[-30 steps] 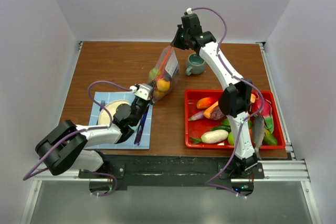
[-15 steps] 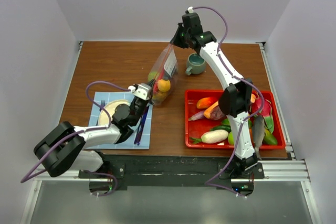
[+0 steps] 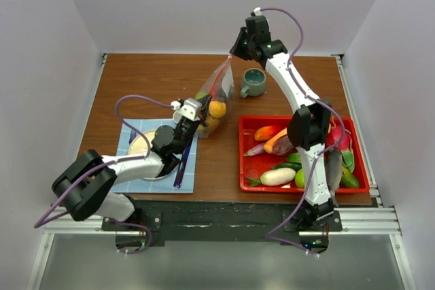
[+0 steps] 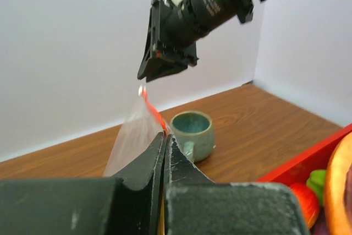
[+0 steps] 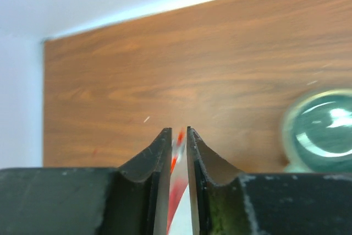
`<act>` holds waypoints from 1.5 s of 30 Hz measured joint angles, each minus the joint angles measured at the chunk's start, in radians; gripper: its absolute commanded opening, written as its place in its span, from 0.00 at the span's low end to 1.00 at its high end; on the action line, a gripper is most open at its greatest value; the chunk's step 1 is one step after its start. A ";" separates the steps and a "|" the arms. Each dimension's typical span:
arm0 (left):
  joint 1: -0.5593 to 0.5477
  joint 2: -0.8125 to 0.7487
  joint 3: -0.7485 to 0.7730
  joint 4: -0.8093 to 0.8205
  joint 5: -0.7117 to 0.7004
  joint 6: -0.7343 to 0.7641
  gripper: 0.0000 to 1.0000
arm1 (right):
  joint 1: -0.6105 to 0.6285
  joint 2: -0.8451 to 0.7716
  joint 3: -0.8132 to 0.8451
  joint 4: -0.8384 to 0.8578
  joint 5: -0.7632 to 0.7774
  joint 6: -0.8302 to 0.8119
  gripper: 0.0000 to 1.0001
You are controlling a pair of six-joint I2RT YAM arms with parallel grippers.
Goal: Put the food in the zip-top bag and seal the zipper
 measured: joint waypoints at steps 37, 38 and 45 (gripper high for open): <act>0.031 -0.109 0.573 -1.093 -0.030 -0.519 1.00 | -0.047 -0.959 -0.942 0.011 -0.075 -0.031 0.99; 0.032 -0.124 0.573 -1.145 -0.037 -0.528 1.00 | -0.047 -0.999 -0.978 0.014 -0.076 -0.031 0.98; 0.047 -0.292 0.423 -1.350 -0.085 -0.556 1.00 | -0.047 -1.247 -1.218 0.027 -0.067 -0.034 0.99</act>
